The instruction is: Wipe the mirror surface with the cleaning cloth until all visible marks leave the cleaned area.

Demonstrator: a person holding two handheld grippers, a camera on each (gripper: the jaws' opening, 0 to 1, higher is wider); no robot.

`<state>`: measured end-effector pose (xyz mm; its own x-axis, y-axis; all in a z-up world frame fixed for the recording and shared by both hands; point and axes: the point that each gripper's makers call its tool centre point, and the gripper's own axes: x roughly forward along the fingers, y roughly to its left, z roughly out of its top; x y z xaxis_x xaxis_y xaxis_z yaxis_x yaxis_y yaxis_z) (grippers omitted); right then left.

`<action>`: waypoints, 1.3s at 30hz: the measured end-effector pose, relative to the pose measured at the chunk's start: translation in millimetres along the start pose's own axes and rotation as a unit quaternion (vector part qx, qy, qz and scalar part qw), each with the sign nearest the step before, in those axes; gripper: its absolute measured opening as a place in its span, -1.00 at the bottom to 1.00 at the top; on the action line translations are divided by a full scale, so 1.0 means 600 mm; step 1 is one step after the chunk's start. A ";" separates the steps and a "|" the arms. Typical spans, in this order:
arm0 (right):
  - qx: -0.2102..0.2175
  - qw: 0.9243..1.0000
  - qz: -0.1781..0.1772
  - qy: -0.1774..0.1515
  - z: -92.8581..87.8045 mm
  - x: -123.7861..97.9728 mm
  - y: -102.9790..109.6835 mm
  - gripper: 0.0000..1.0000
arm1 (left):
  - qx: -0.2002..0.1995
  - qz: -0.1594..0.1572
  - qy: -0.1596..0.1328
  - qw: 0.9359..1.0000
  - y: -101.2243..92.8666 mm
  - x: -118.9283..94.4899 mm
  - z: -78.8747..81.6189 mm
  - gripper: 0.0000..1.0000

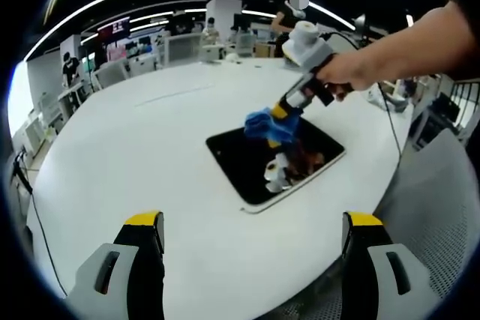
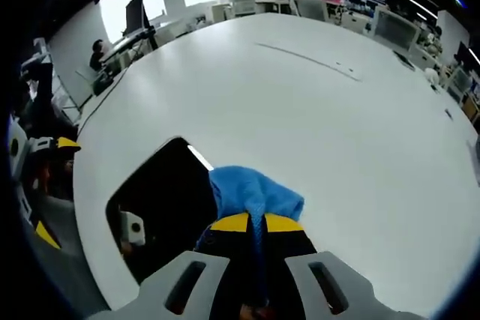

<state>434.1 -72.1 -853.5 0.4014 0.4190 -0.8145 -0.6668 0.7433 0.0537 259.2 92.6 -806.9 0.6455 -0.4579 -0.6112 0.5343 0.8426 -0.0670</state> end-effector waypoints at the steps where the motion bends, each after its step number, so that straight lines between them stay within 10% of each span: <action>1: 0.000 1.000 -0.001 0.000 -0.001 -0.001 -0.002 -0.99 | 0.000 0.000 0.000 1.000 0.000 0.000 0.000 0.98; 39: -0.002 1.000 -0.021 0.006 -0.018 -0.014 -0.021 -0.99 | 0.003 0.001 0.005 1.000 0.000 0.000 -0.003 0.98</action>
<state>432.8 -90.6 -853.7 0.4218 0.3817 -0.8224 -0.6520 0.7580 0.0174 258.1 93.1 -808.2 0.6415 -0.4525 -0.6194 0.5352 0.8425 -0.0611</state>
